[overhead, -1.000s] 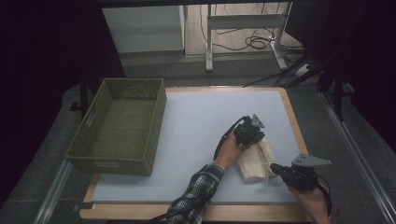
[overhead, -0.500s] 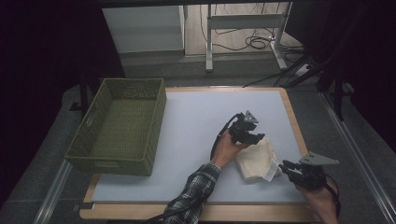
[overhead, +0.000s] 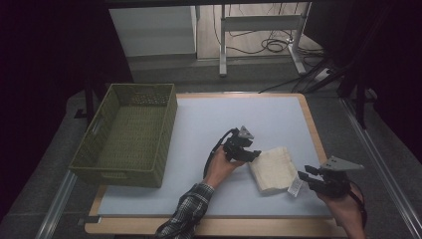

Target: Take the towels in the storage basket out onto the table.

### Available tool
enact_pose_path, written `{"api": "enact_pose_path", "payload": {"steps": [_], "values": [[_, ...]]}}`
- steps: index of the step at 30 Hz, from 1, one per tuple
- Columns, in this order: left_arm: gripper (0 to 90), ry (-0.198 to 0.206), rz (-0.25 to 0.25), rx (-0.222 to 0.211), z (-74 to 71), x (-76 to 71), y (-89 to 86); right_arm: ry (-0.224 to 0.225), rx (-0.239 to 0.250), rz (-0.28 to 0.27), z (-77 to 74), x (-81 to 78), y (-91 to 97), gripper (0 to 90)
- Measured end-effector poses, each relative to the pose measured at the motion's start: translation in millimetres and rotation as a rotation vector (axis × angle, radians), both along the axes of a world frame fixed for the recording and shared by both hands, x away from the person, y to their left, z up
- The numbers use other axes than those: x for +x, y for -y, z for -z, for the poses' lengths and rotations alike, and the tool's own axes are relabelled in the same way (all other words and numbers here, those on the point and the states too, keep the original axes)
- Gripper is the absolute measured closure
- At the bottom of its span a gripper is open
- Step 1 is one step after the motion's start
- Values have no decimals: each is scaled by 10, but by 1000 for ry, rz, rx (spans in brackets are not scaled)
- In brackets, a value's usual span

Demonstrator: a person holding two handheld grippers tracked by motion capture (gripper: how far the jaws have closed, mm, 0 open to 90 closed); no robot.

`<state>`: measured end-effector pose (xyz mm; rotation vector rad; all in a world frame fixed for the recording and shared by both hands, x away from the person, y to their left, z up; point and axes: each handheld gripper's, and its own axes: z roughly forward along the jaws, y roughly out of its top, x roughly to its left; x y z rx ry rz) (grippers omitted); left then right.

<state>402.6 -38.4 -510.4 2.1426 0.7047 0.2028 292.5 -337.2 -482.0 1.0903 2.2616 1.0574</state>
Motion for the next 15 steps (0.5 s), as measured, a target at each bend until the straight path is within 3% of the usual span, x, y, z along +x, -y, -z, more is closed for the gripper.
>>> {"api": "enact_pose_path", "payload": {"steps": [11,15], "values": [[496,-47,-28,17,202,6,-94,-96,-15,7,312,128,-13,551],[489,-71,-30,1,240,13,-116,-128,33,8,382,134,-7,554]]}}
